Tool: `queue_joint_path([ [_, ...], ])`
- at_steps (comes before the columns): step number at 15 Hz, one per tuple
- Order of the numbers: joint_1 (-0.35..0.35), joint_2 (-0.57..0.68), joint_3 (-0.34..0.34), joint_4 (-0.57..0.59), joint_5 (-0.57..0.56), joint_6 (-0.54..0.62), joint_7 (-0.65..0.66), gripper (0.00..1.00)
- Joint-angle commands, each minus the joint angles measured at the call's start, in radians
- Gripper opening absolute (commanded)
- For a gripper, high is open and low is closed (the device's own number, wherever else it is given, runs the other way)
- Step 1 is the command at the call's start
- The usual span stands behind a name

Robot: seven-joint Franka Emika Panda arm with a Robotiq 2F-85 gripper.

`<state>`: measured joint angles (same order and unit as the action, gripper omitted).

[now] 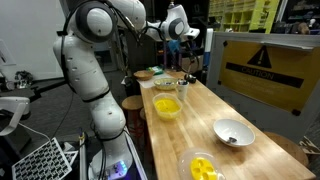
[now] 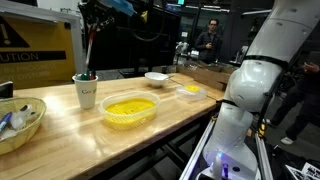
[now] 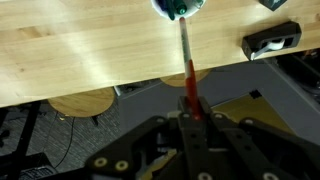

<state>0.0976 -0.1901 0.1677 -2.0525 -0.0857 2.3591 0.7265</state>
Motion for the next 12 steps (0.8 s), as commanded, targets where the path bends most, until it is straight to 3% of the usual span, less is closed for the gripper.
queue_joint_path([
  [1,-0.018,-0.050,0.008,-0.067,0.006,0.039,0.046,0.03],
  [12,-0.028,-0.194,0.003,-0.234,0.057,0.118,0.090,0.03],
])
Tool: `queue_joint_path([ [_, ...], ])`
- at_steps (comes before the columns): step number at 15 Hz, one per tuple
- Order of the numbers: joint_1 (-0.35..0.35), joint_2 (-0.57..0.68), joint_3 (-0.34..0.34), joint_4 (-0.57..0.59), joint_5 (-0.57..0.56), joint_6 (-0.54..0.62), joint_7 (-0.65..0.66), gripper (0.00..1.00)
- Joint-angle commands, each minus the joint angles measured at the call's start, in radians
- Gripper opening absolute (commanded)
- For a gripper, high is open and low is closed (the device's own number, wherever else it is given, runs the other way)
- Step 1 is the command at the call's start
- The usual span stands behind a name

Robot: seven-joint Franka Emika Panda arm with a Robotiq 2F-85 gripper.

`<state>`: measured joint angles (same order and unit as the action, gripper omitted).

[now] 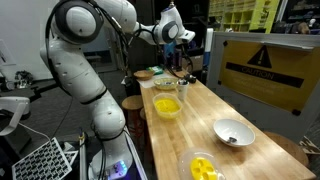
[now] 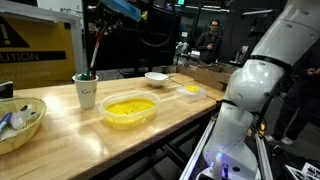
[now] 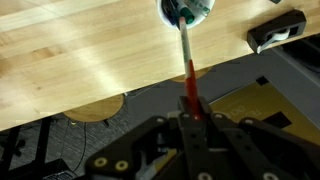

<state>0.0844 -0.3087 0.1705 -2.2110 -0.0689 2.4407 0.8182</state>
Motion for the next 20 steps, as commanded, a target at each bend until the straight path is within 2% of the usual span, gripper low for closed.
queue_joint_path([
  [1,-0.018,-0.088,-0.003,-0.090,0.053,0.043,-0.007,0.03],
  [9,-0.043,-0.137,-0.043,-0.178,0.146,0.092,-0.063,0.03],
  [20,-0.058,-0.109,-0.080,-0.215,0.244,0.131,-0.163,0.03],
])
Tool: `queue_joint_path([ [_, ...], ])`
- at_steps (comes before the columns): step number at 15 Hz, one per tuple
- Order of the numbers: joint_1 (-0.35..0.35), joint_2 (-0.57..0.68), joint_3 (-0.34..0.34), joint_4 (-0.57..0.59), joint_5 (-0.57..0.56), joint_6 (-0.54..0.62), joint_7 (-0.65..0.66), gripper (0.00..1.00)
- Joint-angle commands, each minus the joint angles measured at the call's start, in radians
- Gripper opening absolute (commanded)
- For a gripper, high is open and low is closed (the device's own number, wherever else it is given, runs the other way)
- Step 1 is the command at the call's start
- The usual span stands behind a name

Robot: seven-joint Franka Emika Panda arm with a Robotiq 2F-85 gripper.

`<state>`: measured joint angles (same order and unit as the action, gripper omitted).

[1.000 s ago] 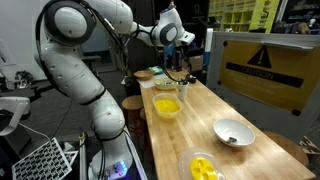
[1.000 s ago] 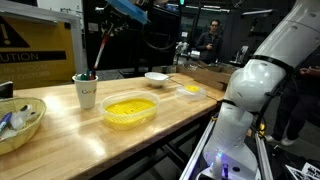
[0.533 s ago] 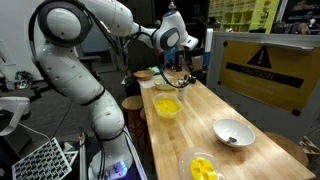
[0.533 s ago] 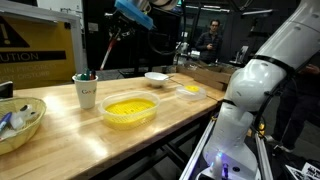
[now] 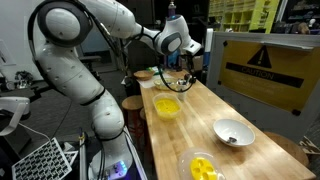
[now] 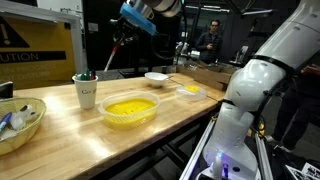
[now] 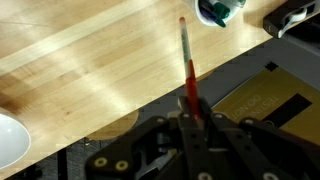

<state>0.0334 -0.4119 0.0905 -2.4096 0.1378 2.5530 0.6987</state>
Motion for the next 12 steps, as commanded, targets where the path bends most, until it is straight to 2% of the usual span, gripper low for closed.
queue_joint_path([
  [1,-0.010,-0.007,0.004,-0.016,0.037,0.015,-0.044,0.03],
  [7,-0.019,-0.056,0.045,-0.019,0.009,-0.007,-0.014,0.03],
  [12,-0.028,-0.081,0.123,0.008,-0.040,-0.033,0.024,0.03],
])
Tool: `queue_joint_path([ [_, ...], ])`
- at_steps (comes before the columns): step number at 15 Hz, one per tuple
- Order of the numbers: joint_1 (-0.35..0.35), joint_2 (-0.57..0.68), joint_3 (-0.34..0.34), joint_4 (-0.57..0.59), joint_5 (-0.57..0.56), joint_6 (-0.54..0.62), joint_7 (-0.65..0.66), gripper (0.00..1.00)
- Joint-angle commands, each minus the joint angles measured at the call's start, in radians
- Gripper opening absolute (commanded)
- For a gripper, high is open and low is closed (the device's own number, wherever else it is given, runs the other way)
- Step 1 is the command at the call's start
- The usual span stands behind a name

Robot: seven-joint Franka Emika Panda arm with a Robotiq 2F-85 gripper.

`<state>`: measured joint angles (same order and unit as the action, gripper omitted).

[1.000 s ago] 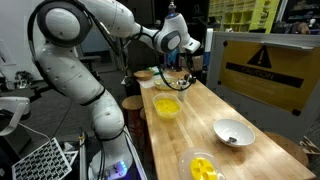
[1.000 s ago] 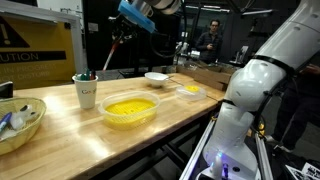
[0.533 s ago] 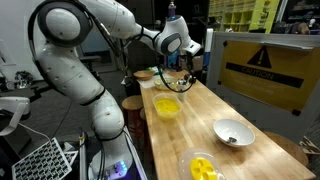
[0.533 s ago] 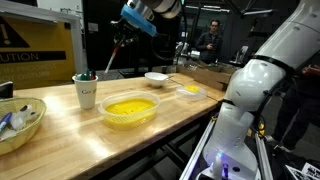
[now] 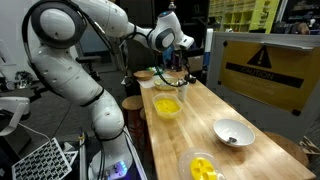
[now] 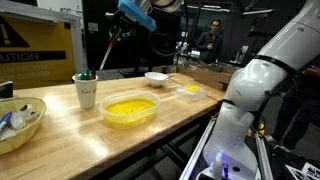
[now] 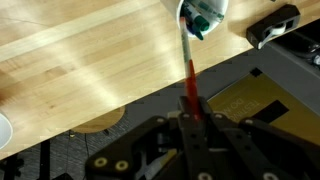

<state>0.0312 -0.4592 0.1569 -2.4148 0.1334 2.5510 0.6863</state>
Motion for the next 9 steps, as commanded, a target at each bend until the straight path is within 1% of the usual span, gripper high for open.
queue_joint_path([
  [1,-0.030,-0.029,0.074,0.028,-0.051,-0.037,0.046,0.03],
  [4,-0.038,-0.023,0.123,0.074,-0.106,-0.067,0.086,0.03],
  [9,-0.039,0.038,0.189,0.176,-0.210,-0.137,0.127,0.03],
])
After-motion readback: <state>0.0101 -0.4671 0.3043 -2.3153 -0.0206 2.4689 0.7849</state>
